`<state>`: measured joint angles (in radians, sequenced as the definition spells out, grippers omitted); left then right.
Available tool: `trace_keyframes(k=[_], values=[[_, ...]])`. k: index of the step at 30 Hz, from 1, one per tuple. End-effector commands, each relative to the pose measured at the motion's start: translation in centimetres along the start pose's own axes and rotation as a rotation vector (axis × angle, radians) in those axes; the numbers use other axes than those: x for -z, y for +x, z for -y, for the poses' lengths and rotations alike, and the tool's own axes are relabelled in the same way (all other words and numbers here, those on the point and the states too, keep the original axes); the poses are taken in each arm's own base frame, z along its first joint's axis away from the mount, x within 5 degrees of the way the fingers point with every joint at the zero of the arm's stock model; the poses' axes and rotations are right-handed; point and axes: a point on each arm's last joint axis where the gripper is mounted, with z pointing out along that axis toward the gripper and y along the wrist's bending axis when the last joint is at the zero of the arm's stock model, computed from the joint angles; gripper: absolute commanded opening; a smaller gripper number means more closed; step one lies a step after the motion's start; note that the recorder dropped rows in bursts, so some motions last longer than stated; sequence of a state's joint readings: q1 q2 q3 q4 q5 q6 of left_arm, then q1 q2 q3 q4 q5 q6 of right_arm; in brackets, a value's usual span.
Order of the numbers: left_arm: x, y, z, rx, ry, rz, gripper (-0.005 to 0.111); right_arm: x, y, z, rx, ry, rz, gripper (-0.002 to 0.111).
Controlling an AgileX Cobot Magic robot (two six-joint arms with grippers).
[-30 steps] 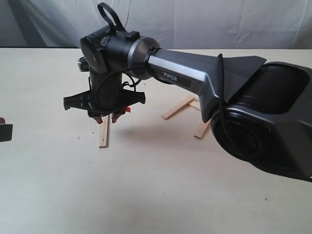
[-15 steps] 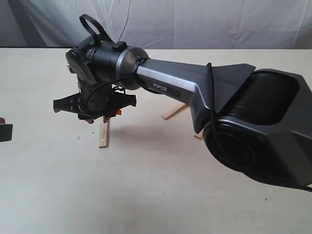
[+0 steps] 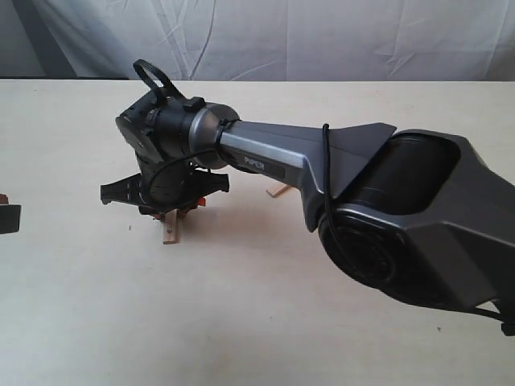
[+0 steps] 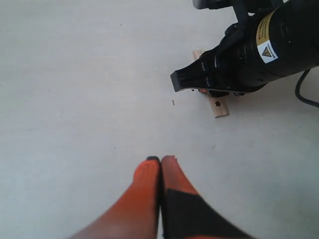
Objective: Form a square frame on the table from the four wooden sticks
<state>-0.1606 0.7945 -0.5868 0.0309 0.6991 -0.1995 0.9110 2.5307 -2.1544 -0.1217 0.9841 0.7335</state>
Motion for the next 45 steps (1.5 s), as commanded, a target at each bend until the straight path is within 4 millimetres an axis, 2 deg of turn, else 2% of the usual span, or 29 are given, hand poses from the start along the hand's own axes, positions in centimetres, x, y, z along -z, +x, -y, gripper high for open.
trace_keyframes(k=[1,4,6,9,11,16,20,23,26,36,45], values=[[0.1,0.1,-0.1,0.000,-0.006,0.006,0.000,-0.2,-0.1,0.2,0.000,0.014,0.002,0.034],[0.1,0.1,-0.1,0.000,-0.006,0.006,0.000,0.0,-0.1,0.3,0.004,0.021,-0.006,0.017],[0.1,0.1,-0.1,0.000,-0.006,0.006,0.000,0.7,-0.2,0.2,0.006,0.019,-0.002,-0.002],[0.1,0.1,-0.1,0.000,-0.006,0.006,0.000,2.4,-1.1,0.7,0.036,0.007,0.015,0.000],[0.1,0.1,-0.1,0.000,-0.006,0.006,0.000,4.0,-2.1,1.6,0.046,0.000,0.023,0.000],[0.1,0.1,-0.4,-0.033,-0.033,0.012,0.000,8.3,-4.5,5.4,0.158,0.025,0.016,-0.001],[0.1,0.1,-0.5,-0.044,-0.042,0.013,0.000,10.7,-4.8,7.8,0.245,0.070,-0.019,-0.001],[0.1,0.1,-0.5,-0.044,-0.042,0.013,0.000,10.9,-3.9,9.3,0.311,0.091,-0.049,-0.001],[0.1,0.1,-0.5,-0.045,-0.043,0.014,0.000,10.6,-2.9,10.7,0.371,0.036,-0.075,-0.001],[0.1,0.1,-0.5,-0.047,-0.045,0.014,0.000,8.5,-0.5,16.4,0.570,0.031,-0.084,-0.001],[0.1,0.1,-0.5,-0.047,-0.045,0.014,0.000,6.3,0.3,17.7,0.664,0.070,-0.037,-0.001]])
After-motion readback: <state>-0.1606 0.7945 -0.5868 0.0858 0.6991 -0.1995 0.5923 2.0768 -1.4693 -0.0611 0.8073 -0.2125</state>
